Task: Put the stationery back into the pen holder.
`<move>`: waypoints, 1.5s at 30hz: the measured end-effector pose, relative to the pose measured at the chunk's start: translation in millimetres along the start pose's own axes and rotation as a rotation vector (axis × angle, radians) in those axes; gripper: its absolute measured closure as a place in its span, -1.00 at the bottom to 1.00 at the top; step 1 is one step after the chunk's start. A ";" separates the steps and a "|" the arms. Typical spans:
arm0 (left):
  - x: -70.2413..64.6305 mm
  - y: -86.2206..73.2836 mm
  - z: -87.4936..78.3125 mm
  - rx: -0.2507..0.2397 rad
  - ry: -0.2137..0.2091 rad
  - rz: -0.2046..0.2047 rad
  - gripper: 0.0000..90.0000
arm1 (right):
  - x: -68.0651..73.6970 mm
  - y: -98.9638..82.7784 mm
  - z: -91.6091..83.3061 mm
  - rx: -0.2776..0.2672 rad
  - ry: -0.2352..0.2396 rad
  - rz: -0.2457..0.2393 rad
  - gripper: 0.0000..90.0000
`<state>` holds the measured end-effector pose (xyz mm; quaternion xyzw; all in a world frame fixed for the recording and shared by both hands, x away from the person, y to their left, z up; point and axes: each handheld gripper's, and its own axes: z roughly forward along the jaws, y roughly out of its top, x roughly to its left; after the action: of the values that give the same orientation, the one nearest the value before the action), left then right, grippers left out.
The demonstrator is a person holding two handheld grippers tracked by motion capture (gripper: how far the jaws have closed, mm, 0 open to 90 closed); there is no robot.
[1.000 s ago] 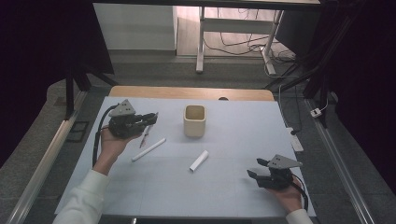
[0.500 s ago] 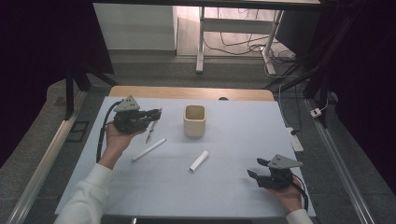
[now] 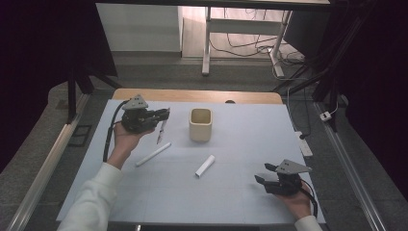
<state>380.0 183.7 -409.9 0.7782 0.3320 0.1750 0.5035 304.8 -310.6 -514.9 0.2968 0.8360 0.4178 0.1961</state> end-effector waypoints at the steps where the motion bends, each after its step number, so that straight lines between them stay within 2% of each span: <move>1: -0.6 0.7 1.4 -0.002 -0.002 -0.002 0.77 | 0.0 -0.1 0.2 -0.002 0.003 0.001 -0.21; 15: -5.9 13.3 14.2 -0.013 -0.007 0.014 0.77 | -0.1 -0.3 0.4 0.002 -0.001 0.000 -0.21; 20: -6.5 16.0 15.7 -0.037 0.007 0.018 0.77 | -0.1 -0.4 0.5 0.002 -0.002 -0.001 -0.21; 32: -6.1 23.0 25.0 -0.043 0.001 0.013 0.77 | -0.3 -0.8 0.9 0.005 -0.003 -0.001 -0.21; 45: -11.4 32.8 31.7 -0.050 -0.004 0.038 0.77 | -0.6 -1.0 1.0 0.007 -0.003 -0.002 -0.21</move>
<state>402.2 145.7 -393.3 0.7718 0.3117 0.1914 0.5202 305.5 -310.9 -516.2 0.2976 0.8373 0.4142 0.1969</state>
